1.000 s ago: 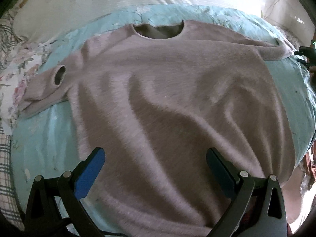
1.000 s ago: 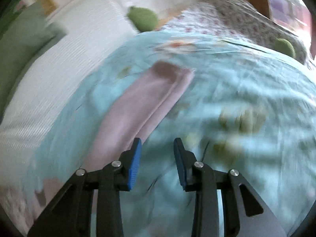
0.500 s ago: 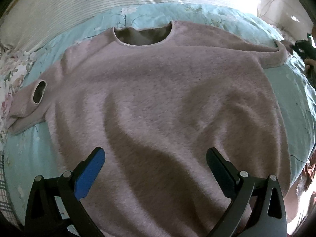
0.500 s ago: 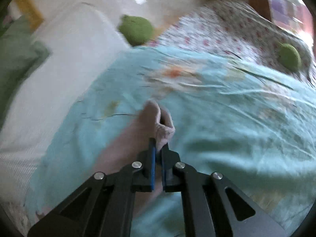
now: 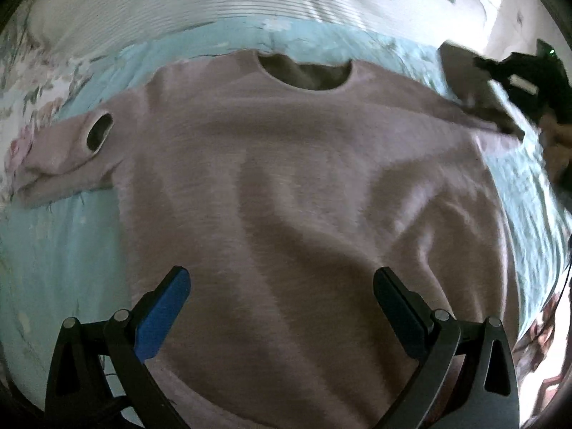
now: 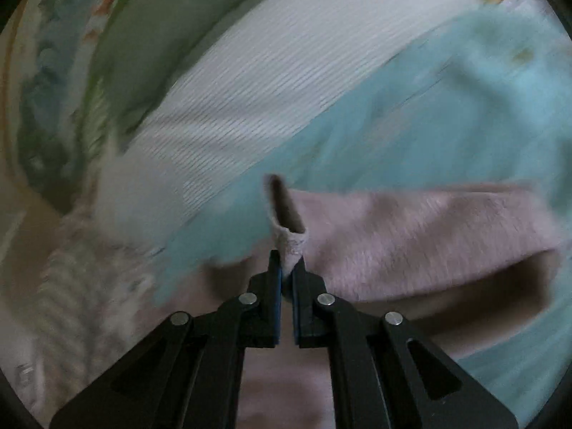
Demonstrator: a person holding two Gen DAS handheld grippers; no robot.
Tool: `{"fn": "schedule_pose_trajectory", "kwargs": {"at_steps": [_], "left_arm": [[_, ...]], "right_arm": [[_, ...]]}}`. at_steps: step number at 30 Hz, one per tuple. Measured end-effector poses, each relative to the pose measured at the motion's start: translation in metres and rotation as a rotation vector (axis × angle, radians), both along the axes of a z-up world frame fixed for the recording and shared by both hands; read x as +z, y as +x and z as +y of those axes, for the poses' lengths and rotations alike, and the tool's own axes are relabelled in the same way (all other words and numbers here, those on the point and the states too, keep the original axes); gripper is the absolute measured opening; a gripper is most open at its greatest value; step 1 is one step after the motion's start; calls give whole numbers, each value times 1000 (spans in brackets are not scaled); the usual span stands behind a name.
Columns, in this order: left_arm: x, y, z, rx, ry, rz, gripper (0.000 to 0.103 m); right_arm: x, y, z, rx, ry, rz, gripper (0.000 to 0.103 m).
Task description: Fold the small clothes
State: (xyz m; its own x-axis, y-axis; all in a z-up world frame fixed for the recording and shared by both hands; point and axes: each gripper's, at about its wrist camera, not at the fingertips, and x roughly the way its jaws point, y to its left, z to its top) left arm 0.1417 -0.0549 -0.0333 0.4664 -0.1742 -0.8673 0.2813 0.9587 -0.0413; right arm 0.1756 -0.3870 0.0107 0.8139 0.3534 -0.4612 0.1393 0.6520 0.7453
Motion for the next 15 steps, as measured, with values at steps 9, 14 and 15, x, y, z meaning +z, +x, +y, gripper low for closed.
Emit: {"fn": "schedule_pose_trajectory", "kwargs": {"at_steps": [9, 14, 15], "left_arm": [[4, 37, 63, 96, -196, 16, 102], [11, 59, 82, 96, -263, -17, 102], [11, 62, 85, 94, -263, -23, 102]], "right_arm": [[-26, 92, 197, 320, 123, 29, 6], [-45, 128, 260, 427, 180, 62, 6], [-52, 135, 272, 445, 193, 77, 6]]}}
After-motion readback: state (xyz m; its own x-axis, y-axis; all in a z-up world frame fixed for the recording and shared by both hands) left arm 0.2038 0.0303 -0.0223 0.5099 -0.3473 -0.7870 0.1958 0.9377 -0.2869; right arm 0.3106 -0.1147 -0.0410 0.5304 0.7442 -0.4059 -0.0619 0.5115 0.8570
